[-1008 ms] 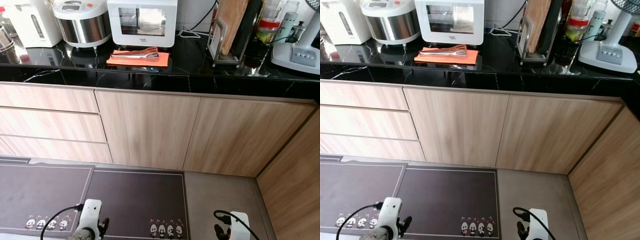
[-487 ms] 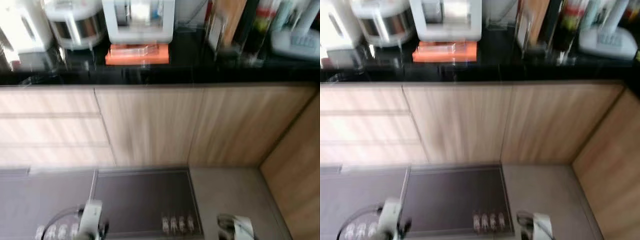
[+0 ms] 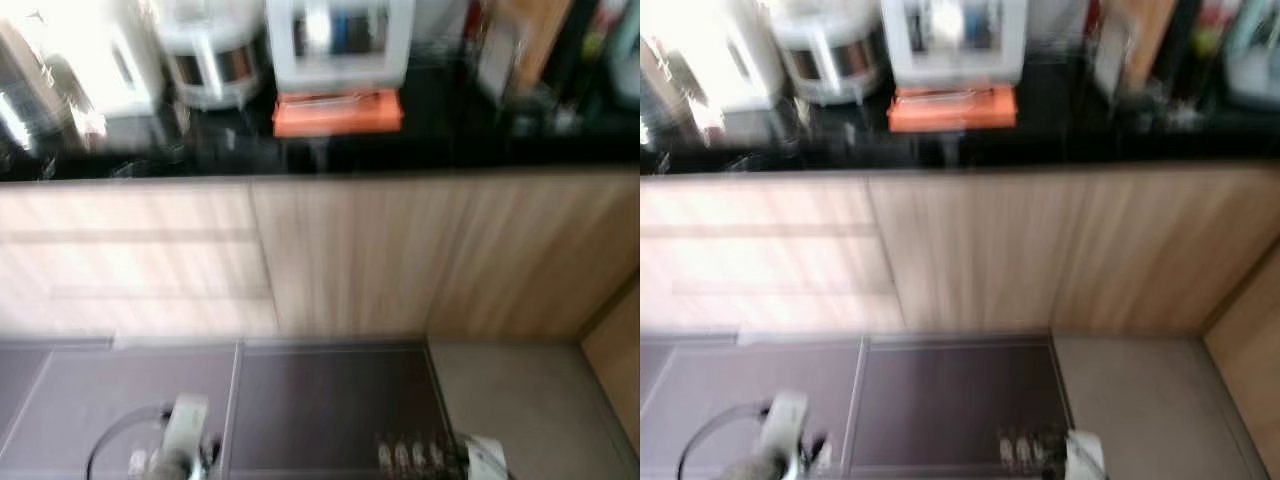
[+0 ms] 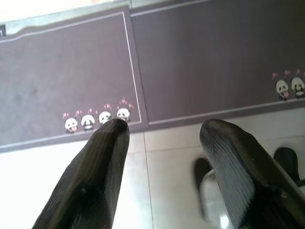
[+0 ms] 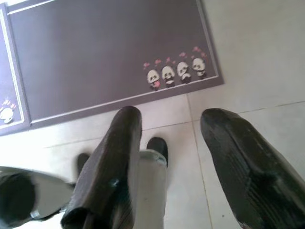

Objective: Kitchen organization

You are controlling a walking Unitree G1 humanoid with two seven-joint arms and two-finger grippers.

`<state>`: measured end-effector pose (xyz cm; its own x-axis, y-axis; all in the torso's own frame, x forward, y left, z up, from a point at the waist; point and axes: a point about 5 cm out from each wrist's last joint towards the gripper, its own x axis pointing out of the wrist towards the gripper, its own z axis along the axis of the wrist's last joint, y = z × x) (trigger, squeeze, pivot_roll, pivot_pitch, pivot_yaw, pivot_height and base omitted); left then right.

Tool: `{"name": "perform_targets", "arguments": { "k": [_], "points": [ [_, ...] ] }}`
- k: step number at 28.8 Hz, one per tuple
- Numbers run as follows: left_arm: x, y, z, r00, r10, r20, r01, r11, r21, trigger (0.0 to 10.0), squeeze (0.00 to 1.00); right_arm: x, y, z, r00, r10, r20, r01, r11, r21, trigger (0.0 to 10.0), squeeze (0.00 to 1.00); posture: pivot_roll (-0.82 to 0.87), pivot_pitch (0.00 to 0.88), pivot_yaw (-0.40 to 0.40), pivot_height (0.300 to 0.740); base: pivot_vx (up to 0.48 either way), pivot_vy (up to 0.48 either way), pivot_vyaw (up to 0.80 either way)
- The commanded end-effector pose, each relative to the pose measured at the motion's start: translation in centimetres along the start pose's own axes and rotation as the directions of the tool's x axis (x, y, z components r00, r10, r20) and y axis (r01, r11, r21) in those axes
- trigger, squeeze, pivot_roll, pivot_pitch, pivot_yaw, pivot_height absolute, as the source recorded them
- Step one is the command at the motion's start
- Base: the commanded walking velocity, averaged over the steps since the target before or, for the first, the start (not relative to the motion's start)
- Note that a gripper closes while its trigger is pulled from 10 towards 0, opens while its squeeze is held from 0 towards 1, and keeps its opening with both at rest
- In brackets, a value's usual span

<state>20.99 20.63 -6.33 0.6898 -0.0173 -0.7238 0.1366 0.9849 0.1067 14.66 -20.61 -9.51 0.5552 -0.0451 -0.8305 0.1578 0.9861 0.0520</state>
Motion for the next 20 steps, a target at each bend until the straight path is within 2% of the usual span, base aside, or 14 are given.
{"name": "perform_targets", "arguments": {
  "k": [1,10,12,17,20],
  "points": [
    [-0.3,1.1,-0.5,0.999,0.029,-0.017,-0.028,1.0,0.011,10.0,0.0,0.2,0.7,0.3,1.0,0.016,0.008,-0.016,1.0,-0.012,10.0,0.0,0.01,0.0,0.011,0.74,0.0,0.416,0.0],
    [-0.3,1.3,-0.6,0.999,0.033,-0.022,-0.033,0.999,0.017,10.0,0.0,0.3,1.5,0.2,0.999,0.032,0.003,-0.032,0.999,0.009,10.0,0.0,0.02,0.0,0.009,0.74,0.0,0.465,0.0],
    [-0.3,1.3,-0.5,0.999,0.036,-0.02,-0.035,0.999,0.015,10.0,0.0,0.4,2.1,0.4,0.999,0.042,0.012,-0.042,0.999,-0.018,10.0,0.0,0.03,0.0,0.008,0.74,0.0,0.48,0.0],
    [-0.3,1.4,-0.4,0.999,0.036,-0.018,-0.036,0.999,0.017,10.0,0.0,0.6,4.1,1.0,0.997,0.07,0.031,-0.069,0.997,-0.025,10.0,0.0,0.03,0.0,0.01,0.74,0.0,0.467,0.8],
    [-0.3,1.5,-0.4,0.999,0.038,-0.019,-0.038,0.999,0.016,10.0,0.0,0.7,4.8,1.2,0.997,0.069,0.039,-0.07,0.997,0.019,10.0,0.0,0.03,0.0,0.011,0.74,0.0,0.48,0.0]
  ]
}}
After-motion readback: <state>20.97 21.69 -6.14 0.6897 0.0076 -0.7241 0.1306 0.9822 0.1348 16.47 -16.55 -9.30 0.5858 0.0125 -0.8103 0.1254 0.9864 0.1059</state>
